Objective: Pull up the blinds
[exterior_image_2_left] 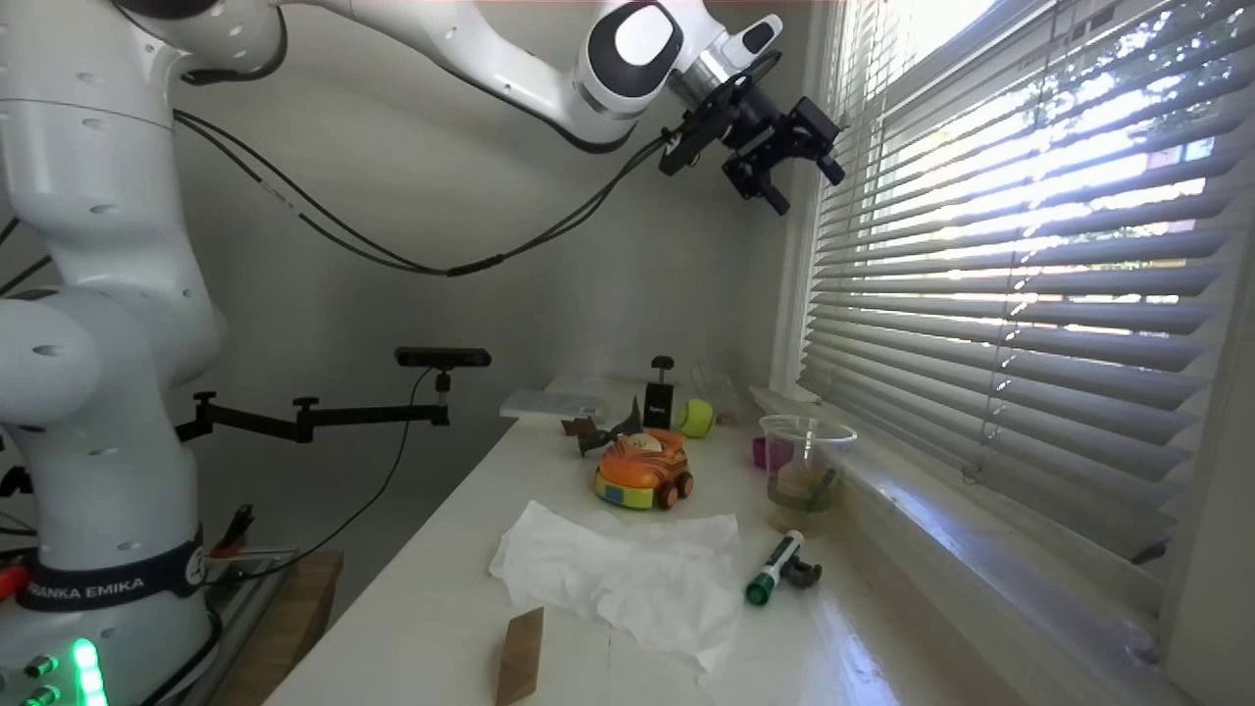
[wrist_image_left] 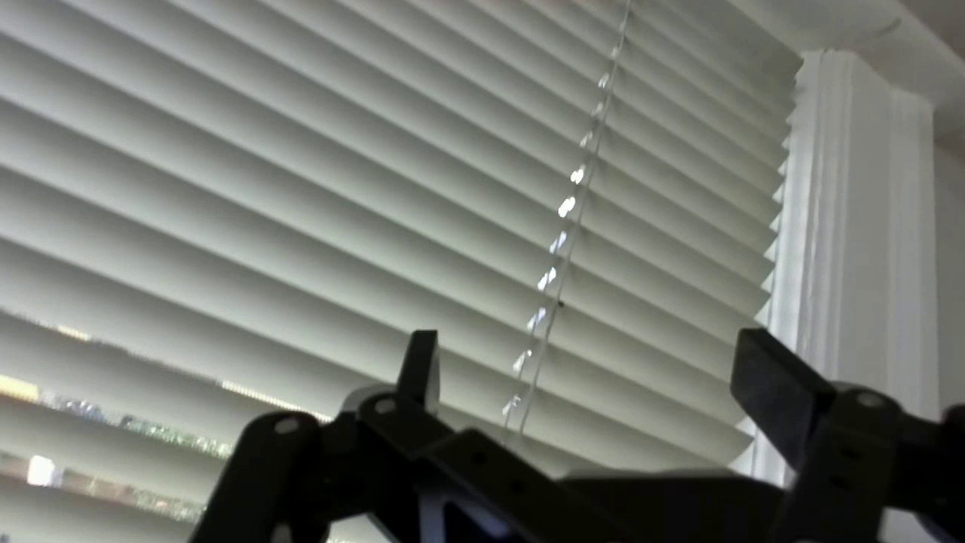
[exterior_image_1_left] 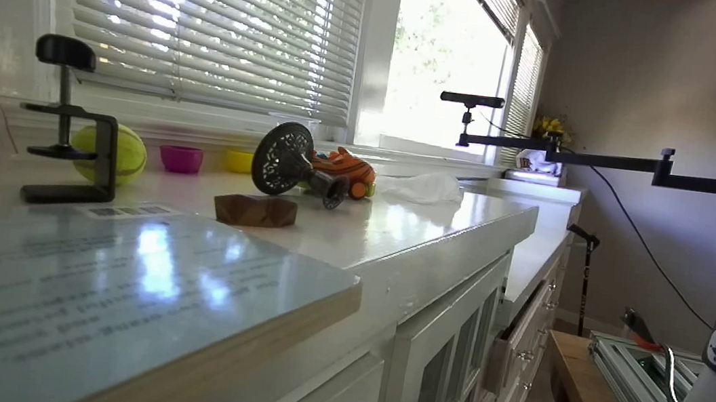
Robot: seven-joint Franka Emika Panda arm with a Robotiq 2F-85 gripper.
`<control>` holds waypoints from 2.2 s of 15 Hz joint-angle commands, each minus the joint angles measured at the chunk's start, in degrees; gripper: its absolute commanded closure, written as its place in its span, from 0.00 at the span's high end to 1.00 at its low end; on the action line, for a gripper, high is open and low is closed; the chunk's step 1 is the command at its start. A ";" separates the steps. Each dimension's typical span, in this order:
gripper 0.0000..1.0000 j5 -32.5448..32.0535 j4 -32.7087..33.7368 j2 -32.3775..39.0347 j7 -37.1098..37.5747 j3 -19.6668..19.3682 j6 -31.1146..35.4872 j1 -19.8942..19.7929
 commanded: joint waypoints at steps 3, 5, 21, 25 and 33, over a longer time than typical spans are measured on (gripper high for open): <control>1.00 -10.54 8.84 4.60 6.88 1.52 2.84 0.19; 1.00 -13.27 8.94 4.45 9.61 1.61 3.11 0.25; 1.00 -9.73 10.55 4.72 10.14 -0.99 6.60 -1.27; 1.00 -9.15 13.06 5.77 14.08 2.50 9.00 1.96; 1.00 -11.99 23.87 11.76 13.67 5.43 9.87 4.94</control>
